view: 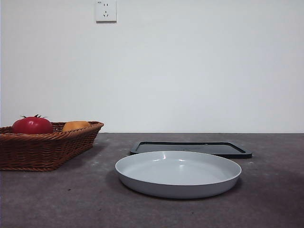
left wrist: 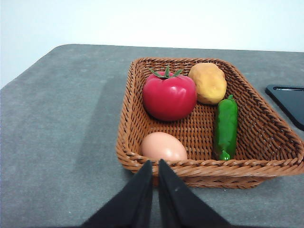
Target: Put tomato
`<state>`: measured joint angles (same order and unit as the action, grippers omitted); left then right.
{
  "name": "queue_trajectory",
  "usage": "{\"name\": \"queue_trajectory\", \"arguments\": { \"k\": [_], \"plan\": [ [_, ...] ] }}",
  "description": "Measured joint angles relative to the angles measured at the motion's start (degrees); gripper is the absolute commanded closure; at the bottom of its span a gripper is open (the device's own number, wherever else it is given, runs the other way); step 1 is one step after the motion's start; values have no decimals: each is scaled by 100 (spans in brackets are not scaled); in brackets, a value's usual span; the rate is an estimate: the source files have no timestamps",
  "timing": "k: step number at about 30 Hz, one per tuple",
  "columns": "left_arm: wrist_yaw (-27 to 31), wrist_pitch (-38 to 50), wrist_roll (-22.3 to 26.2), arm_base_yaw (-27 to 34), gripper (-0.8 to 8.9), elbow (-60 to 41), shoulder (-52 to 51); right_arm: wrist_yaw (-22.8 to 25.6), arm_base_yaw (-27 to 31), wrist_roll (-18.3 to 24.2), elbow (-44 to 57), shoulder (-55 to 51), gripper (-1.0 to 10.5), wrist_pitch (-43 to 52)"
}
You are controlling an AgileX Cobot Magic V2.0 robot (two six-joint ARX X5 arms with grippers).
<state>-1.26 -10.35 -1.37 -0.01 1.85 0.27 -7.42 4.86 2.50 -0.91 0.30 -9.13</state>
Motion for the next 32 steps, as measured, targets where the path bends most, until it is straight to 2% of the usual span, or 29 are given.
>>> {"name": "queue_trajectory", "arguments": {
  "k": [4,7,11,14,18,23,27,32],
  "plan": [
    [0,0,0,0,796,0,0,0,2,-2,0,0,939,0],
    [0,13,-22,0,797,0,0,-90,2,-205,0,0,939,44],
    [0,354,-243,0,797,13,-2,-374,2,-807,-4,0,939,511],
    [0,284,-363,0,797,186,4,-461,0,-1392,-212,2,939,420],
    [0,234,-636,0,797,946,166,-459,2,-1947,-946,24,939,-13],
    [0,-380,-780,0,797,2282,774,-518,2,-2236,-2079,393,939,-592],
    [-70,-1032,-828,0,797,3342,1425,-973,2,-2299,-3005,957,939,-1235],
    [-638,-1794,-872,0,797,4367,2120,-1502,0,-2334,-4057,1628,939,-2131]
  ]
}}
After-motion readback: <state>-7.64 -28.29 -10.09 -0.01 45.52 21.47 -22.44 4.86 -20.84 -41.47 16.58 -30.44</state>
